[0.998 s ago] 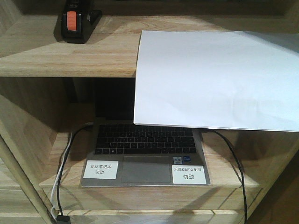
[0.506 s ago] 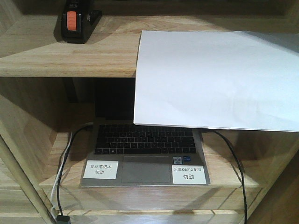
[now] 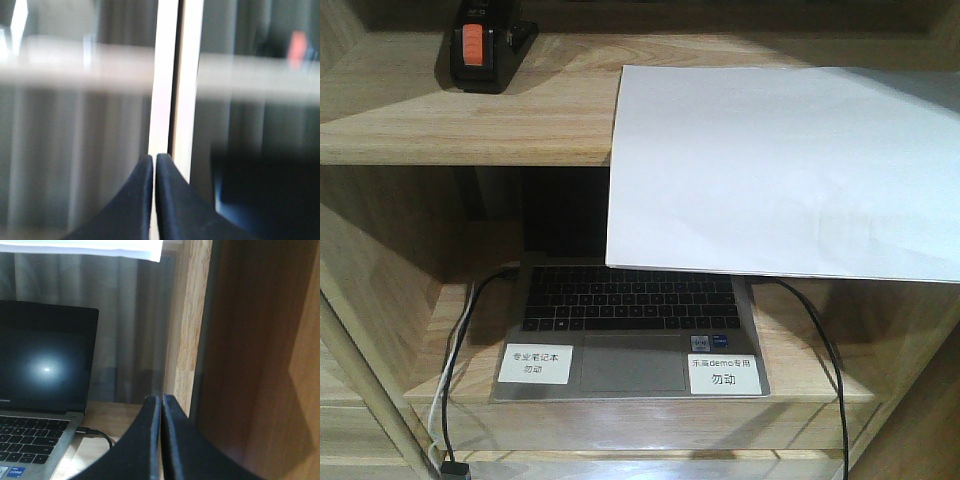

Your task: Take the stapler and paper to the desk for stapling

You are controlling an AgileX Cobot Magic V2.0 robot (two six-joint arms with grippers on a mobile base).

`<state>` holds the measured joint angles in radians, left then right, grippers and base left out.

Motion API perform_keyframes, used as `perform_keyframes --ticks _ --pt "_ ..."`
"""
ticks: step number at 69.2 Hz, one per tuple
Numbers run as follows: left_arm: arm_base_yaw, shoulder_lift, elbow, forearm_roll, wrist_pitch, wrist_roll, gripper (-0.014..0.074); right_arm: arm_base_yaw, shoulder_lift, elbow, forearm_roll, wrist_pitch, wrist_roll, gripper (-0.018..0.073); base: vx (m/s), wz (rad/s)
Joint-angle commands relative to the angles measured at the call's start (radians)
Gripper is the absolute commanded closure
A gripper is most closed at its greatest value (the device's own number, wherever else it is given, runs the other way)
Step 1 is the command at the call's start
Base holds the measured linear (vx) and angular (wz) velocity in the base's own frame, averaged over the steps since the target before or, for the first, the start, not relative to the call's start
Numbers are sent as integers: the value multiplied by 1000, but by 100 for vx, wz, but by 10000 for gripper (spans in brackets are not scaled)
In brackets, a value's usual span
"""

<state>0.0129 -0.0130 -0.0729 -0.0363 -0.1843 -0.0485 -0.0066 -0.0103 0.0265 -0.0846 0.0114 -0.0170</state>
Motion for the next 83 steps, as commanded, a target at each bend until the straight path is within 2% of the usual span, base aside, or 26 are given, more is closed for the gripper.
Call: perform_keyframes --ticks 1,9,20,29,68,75,83 --pt "-4 24 -111 -6 -51 -1 603 -5 -10 5 -2 -77 1 569 0 0" --pt "-4 101 -243 -6 94 -1 603 -5 -10 5 -2 -77 1 569 0 0" --pt "-4 238 -426 -6 349 -1 603 -5 -10 5 -2 -77 1 569 0 0" --pt "-4 336 -507 -6 494 -1 603 -5 -10 5 -2 -77 1 569 0 0" --pt "-4 378 -508 -6 510 -4 586 -5 -10 5 -2 -77 1 569 0 0" --pt "-4 390 -508 -8 513 -4 538 -5 -10 5 -2 -77 1 569 0 0" --pt "-4 394 -508 -8 510 -4 442 -5 -10 5 -2 -77 1 569 0 0"
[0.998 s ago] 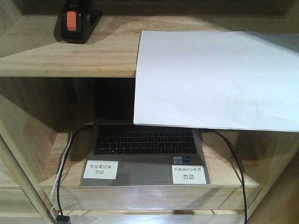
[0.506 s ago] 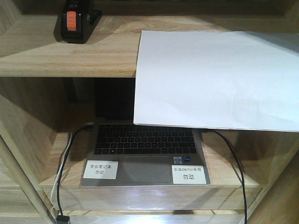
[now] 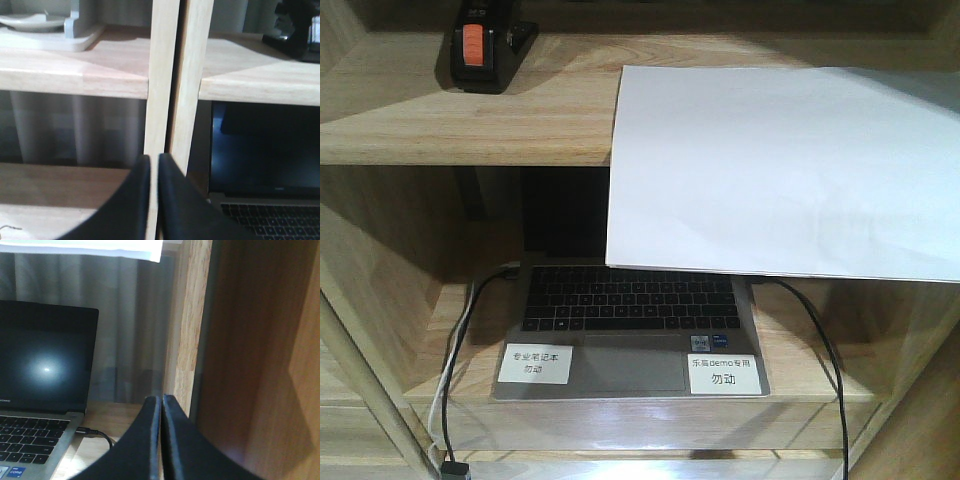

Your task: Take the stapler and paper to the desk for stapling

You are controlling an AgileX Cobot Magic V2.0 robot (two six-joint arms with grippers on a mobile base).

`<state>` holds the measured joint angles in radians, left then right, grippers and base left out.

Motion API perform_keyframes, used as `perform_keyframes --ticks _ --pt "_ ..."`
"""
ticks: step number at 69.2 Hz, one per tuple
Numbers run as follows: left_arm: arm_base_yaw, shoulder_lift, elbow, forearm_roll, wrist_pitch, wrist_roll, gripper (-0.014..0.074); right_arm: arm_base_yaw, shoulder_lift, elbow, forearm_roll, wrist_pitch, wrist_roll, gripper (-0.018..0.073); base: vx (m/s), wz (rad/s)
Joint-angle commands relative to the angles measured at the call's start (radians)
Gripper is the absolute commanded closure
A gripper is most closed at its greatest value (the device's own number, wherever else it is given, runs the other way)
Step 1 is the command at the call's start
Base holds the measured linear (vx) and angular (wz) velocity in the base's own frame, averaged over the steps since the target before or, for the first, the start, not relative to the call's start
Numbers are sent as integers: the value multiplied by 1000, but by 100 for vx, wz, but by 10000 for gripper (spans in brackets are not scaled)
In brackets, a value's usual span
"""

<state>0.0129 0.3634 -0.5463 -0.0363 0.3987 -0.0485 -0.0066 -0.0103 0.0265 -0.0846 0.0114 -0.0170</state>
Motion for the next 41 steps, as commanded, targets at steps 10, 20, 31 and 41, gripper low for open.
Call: perform_keyframes --ticks 10,20,31,41 --pt "-4 18 -35 -8 -73 -2 272 -5 -10 5 -2 -77 1 569 0 0" --pt "-4 18 -35 -8 -80 -2 121 -5 -10 5 -2 -77 1 569 0 0" --pt "-4 18 -35 -8 -75 -5 90 -5 -10 5 -2 -77 1 569 0 0" --pt "-4 18 -35 -8 -89 -5 94 -5 -10 5 -2 -77 1 569 0 0"
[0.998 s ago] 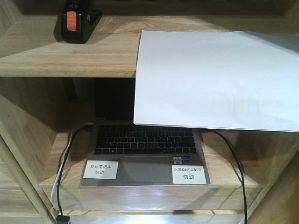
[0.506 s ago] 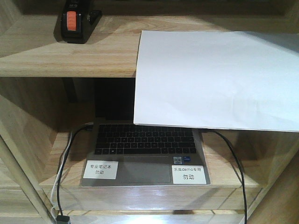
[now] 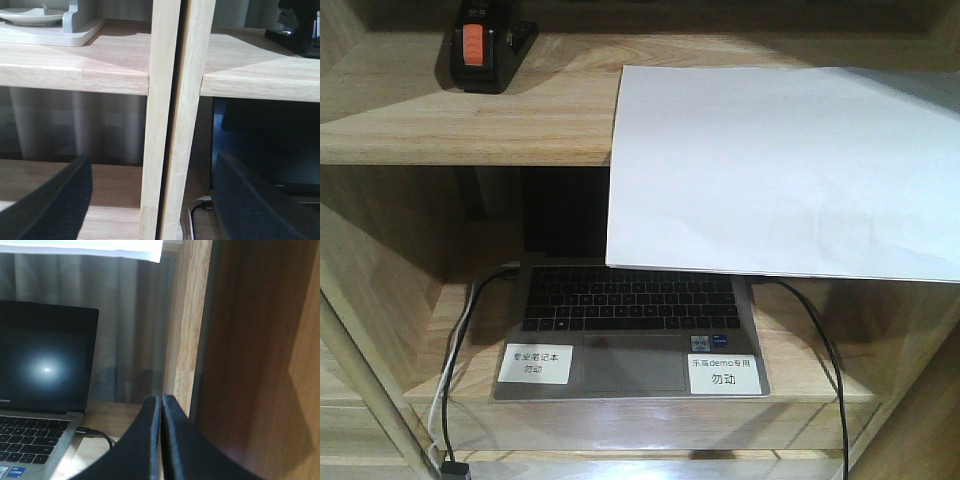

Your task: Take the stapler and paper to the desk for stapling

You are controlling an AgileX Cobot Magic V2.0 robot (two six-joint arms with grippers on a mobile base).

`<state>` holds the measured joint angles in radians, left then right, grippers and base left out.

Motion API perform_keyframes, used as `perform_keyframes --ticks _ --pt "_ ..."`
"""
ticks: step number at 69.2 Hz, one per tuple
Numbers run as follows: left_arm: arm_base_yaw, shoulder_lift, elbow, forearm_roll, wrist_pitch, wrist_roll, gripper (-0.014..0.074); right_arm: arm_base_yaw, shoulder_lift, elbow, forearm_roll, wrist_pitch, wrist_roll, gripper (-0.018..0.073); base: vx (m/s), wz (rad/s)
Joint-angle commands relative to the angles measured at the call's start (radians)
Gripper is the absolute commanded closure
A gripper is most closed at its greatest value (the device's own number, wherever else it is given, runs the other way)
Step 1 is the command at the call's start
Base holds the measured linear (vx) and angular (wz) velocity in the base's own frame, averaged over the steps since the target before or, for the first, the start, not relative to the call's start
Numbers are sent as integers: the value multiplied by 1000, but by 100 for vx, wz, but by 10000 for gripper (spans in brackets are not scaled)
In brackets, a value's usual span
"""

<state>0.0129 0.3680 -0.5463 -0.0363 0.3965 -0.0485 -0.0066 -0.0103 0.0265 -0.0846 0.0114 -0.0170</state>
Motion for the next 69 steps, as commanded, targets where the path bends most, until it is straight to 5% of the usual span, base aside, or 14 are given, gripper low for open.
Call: perform_keyframes --ticks 1,12,23,44,69 --pt "-4 13 -35 -7 -93 -4 94 -5 -10 5 -2 -77 1 569 0 0" --pt "-4 13 -35 -16 -183 -16 94 -5 -10 5 -2 -77 1 569 0 0" --pt "-27 13 -35 -134 -209 -16 94 -5 -10 5 -2 -77 1 569 0 0" --pt "-238 72 -37 -140 -261 208 94 -5 -10 5 -2 -77 1 569 0 0" --pt "-377 382 -340 -139 -221 227 94 -5 -10 5 -2 -77 1 569 0 0"
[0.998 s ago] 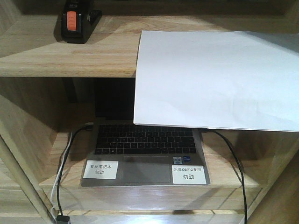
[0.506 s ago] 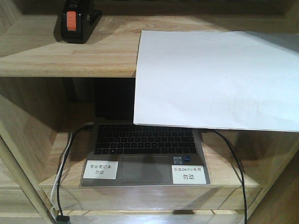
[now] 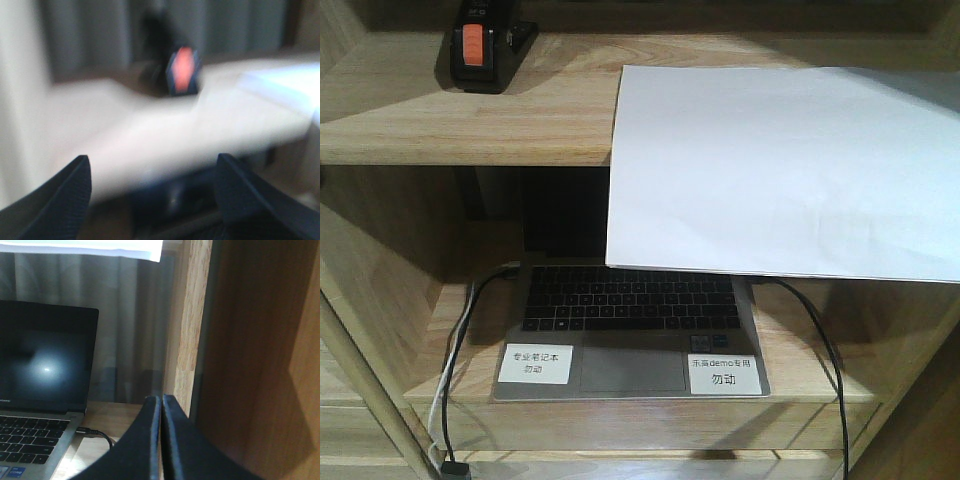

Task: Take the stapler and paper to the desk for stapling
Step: 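Reach the left gripper to the black stapler and close on it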

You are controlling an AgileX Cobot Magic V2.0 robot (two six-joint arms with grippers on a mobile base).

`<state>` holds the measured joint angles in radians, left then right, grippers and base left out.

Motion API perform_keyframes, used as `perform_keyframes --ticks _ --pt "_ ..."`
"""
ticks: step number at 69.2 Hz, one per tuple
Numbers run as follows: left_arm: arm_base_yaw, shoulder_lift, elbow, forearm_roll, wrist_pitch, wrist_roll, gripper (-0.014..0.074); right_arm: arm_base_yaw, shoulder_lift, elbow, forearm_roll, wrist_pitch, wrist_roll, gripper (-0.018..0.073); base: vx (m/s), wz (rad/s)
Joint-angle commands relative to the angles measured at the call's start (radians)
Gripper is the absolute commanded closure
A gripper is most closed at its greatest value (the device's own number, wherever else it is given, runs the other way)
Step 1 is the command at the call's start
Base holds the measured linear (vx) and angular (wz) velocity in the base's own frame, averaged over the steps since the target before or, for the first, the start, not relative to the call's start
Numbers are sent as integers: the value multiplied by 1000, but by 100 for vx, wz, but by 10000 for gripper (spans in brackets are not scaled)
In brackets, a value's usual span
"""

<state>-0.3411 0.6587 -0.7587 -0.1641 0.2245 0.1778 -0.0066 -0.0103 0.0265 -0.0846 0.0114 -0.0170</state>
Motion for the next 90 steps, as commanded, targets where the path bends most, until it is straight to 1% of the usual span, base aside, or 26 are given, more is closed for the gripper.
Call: perform_keyframes --ticks 1,12,22,29,33,35,40,41,43,49,69,74,84,90 --pt "-26 106 -147 -11 -39 2 94 -5 -10 5 -2 -77 1 569 0 0" --pt "-53 288 -362 -10 51 9 94 -5 -10 5 -2 -77 1 569 0 0" --pt "-69 443 -534 8 151 8 94 -5 -10 5 -2 -77 1 569 0 0" --pt "-77 544 -652 29 198 -8 94 -6 -10 5 -2 -77 1 569 0 0" --pt "-77 592 -712 44 223 -42 94 -6 -10 5 -2 -77 1 569 0 0" --pt "-77 614 -731 51 235 -73 94 -6 -10 5 -2 -77 1 569 0 0" --pt "-77 665 -799 89 274 -139 94 -6 -10 5 -2 -77 1 569 0 0" --pt "-77 684 -823 106 284 -159 94 -6 -10 5 -2 -77 1 569 0 0" --pt "-77 702 -846 124 302 -187 94 -6 -10 5 -2 -77 1 569 0 0" --pt "-77 751 -915 156 348 -234 94 -6 -10 5 -2 -77 1 569 0 0" --pt "-77 874 -1115 154 509 -241 94 -6 -10 5 -2 -75 1 569 0 0" --pt "-77 906 -1154 154 539 -264 94 -6 -10 5 -2 -76 1 569 0 0" --pt "-77 949 -1210 155 578 -281 94 -6 -10 5 -2 -76 1 569 0 0" --pt "-77 975 -1236 172 609 -302 94 -6 -10 5 -2 -76 1 569 0 0"
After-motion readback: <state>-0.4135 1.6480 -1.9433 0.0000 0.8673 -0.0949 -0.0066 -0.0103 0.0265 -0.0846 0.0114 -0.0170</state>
